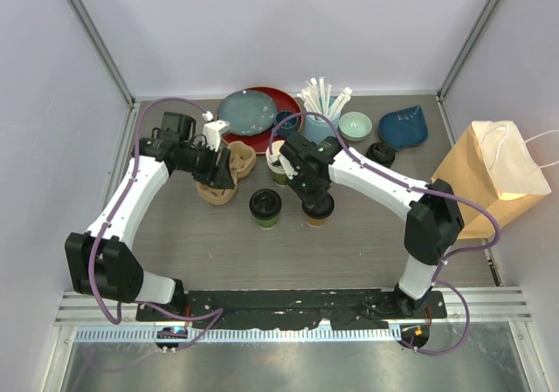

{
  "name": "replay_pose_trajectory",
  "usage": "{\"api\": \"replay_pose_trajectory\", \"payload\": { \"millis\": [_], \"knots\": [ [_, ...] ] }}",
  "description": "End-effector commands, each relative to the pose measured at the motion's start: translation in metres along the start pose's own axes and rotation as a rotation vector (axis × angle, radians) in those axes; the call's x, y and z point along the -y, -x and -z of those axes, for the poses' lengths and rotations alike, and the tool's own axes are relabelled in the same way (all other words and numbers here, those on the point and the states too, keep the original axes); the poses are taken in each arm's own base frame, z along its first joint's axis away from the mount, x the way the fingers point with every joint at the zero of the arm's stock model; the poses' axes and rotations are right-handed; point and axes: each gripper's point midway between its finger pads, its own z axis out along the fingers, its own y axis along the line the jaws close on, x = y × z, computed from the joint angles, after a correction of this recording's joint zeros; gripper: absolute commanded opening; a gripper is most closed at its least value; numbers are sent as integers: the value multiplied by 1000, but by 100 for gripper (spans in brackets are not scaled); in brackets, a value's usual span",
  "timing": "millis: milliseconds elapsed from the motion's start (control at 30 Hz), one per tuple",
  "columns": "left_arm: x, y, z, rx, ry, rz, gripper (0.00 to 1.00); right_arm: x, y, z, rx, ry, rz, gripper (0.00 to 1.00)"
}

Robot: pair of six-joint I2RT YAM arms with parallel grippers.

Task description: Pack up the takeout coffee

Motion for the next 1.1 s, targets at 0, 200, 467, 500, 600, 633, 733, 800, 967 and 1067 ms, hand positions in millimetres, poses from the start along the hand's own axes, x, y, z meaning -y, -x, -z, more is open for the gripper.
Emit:
{"api": "replay_pose_trajectory", "payload": {
  "millis": [0,200,467,500,600,633,733,800,967,1067],
  "knots": [
    [4,9,9,41,-8,-36,53,-3,3,11,50,53,-12,1],
    [5,9,10,44,-4,-40,53,-3,-6,2,53,83,-24,1],
    [5,10,10,44,-7,-40,53,-1,-13,-1,66,73,-37,2],
    [5,11,10,47,-6,-40,53,1,-10,2,77,65,-37,7],
    [6,11,11,46,-8,-39,54,-1,-1,10,106,72,-36,22],
    [6,11,10,44,-10,-36,54,-1,1,12,109,73,-35,25],
    [6,10,11,45,-10,-38,53,1,9,18,132,63,-36,29],
    [6,10,11,45,-10,-38,53,1,14,22,147,61,-33,32],
    [7,10,10,43,-13,-38,53,2,19,29,163,58,-31,34],
    [7,10,10,42,-19,-33,53,4,24,36,178,52,-25,35]
  ]
}}
